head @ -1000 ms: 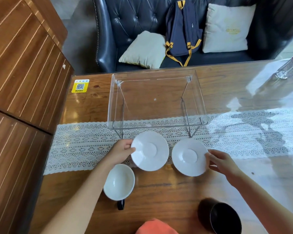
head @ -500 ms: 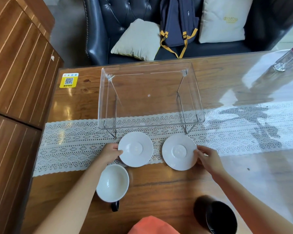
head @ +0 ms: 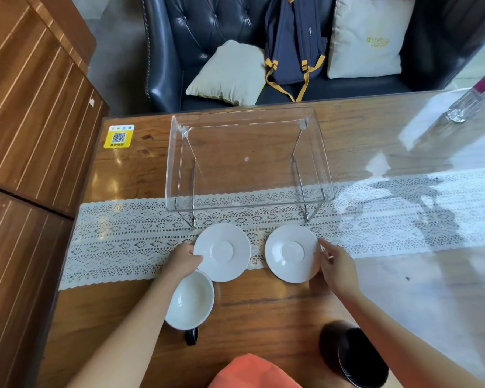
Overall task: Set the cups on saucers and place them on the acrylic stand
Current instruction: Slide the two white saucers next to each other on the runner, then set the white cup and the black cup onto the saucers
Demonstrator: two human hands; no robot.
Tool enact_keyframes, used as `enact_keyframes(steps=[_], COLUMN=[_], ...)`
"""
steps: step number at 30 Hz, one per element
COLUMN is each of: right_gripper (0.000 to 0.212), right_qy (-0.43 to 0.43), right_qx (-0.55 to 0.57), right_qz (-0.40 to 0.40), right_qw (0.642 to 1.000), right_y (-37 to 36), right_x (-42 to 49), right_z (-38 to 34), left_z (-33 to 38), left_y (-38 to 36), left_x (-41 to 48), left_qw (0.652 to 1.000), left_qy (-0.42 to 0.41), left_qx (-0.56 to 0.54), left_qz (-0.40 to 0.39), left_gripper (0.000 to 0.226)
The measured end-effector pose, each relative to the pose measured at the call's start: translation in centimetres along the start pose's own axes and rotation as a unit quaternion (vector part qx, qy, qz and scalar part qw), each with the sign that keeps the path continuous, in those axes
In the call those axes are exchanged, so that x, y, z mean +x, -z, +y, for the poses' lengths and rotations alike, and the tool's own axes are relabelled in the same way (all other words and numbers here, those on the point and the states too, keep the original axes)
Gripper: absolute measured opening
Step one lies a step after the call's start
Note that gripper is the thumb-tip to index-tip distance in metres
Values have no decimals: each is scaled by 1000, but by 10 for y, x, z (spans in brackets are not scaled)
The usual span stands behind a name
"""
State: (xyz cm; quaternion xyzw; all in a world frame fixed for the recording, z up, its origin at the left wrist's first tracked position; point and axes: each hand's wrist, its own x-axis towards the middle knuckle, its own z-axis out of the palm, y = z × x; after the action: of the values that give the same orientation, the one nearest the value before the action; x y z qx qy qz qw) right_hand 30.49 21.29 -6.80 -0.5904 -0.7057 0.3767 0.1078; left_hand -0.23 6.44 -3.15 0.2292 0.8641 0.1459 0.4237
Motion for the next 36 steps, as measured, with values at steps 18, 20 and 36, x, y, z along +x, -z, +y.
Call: enact_keyframes(steps=[18,20,36], right_gripper=[14,33,76], right_qy=[147,157,153], right_qx=[-229,-275,-340], right_qz=[-228,-257,-261], right_qw=[935,913,890], right_y=[91,95,74], right_x=[-90,-108,-126], right_z=[-21,-15,5], left_z=[-36,-48,-57], left_y=[-4,-4,-5], left_x=[-73,-85,-79], left_qw=[965,939,908], left_qy=[-213,-277,-310], left_qx=[123,199,278], left_qz=[87,45,34], left_gripper=[52,73,103])
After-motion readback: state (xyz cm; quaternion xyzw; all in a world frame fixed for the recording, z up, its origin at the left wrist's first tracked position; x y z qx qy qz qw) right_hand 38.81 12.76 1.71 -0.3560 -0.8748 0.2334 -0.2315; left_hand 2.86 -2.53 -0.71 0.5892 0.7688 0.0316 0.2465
